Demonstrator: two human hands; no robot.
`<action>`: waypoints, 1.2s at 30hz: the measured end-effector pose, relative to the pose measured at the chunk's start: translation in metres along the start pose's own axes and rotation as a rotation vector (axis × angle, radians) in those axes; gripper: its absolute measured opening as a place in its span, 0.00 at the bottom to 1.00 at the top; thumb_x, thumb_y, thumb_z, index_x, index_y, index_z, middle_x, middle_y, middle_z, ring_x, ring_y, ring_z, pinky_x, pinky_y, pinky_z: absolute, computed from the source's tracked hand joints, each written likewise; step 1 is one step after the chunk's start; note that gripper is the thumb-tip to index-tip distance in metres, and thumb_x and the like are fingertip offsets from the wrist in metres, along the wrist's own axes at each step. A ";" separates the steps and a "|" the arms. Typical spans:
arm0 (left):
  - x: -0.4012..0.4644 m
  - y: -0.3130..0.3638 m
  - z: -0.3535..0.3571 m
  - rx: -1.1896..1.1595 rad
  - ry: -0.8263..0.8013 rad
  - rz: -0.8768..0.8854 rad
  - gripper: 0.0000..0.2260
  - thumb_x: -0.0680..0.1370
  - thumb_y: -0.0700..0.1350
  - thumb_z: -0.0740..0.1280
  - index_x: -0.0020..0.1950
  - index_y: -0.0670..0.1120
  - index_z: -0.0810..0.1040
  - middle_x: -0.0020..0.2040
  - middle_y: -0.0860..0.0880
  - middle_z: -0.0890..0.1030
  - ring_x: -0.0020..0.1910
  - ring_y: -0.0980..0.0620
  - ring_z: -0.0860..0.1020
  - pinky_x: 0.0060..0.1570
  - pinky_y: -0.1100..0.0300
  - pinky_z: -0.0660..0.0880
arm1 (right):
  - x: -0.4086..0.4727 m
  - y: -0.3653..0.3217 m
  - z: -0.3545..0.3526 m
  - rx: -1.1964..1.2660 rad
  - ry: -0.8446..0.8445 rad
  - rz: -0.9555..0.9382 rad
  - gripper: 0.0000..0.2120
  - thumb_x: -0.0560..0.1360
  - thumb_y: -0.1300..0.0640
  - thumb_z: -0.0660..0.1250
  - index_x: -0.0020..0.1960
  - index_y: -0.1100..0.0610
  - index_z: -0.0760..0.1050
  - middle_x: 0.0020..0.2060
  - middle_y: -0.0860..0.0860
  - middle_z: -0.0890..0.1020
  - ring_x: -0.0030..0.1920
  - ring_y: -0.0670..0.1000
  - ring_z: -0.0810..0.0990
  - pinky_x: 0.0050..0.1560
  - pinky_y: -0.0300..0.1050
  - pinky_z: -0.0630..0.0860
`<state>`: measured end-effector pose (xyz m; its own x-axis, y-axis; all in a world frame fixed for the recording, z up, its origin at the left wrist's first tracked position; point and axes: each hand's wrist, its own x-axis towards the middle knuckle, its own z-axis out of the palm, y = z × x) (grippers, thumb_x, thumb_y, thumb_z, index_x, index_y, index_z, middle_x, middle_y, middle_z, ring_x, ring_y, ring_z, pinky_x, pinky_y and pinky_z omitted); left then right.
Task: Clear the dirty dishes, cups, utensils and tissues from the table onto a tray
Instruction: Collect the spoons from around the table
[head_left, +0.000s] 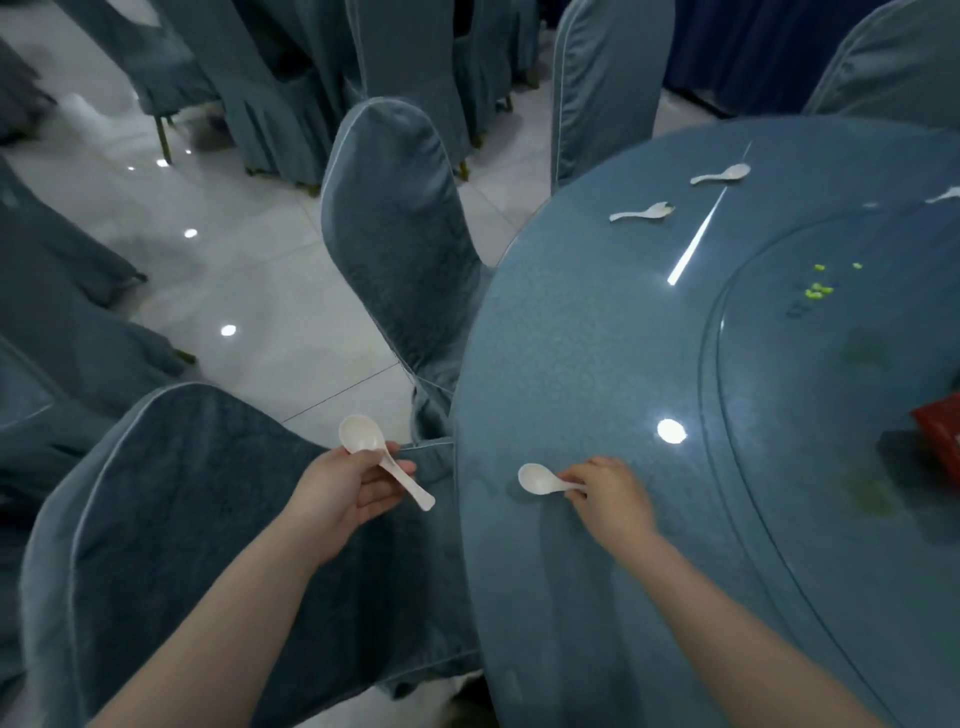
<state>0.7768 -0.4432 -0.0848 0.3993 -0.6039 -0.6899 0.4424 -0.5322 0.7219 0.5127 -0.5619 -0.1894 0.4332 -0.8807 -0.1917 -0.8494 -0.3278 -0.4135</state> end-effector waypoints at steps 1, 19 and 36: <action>-0.002 0.001 -0.002 -0.018 -0.002 0.005 0.08 0.81 0.39 0.58 0.54 0.40 0.76 0.43 0.41 0.85 0.42 0.46 0.84 0.43 0.53 0.78 | 0.001 -0.004 -0.001 0.022 -0.001 0.021 0.08 0.73 0.59 0.68 0.51 0.51 0.83 0.45 0.51 0.81 0.50 0.54 0.77 0.45 0.44 0.70; -0.095 0.030 -0.137 -0.328 -0.232 0.310 0.12 0.76 0.29 0.58 0.57 0.37 0.74 0.47 0.41 0.85 0.44 0.46 0.84 0.42 0.58 0.82 | -0.067 -0.310 -0.031 0.444 0.095 -0.278 0.10 0.68 0.52 0.75 0.49 0.49 0.83 0.34 0.39 0.81 0.37 0.37 0.78 0.41 0.33 0.74; -0.080 0.051 -0.325 -0.291 -0.061 0.286 0.07 0.81 0.37 0.56 0.50 0.39 0.73 0.44 0.38 0.83 0.41 0.46 0.83 0.35 0.60 0.81 | -0.098 -0.470 0.039 0.381 0.067 -0.278 0.13 0.69 0.49 0.74 0.53 0.48 0.81 0.40 0.39 0.76 0.40 0.39 0.75 0.43 0.29 0.71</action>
<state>1.0291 -0.2293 -0.0106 0.4945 -0.7419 -0.4529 0.5323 -0.1533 0.8325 0.8817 -0.3085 -0.0112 0.5973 -0.8016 0.0249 -0.5277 -0.4162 -0.7405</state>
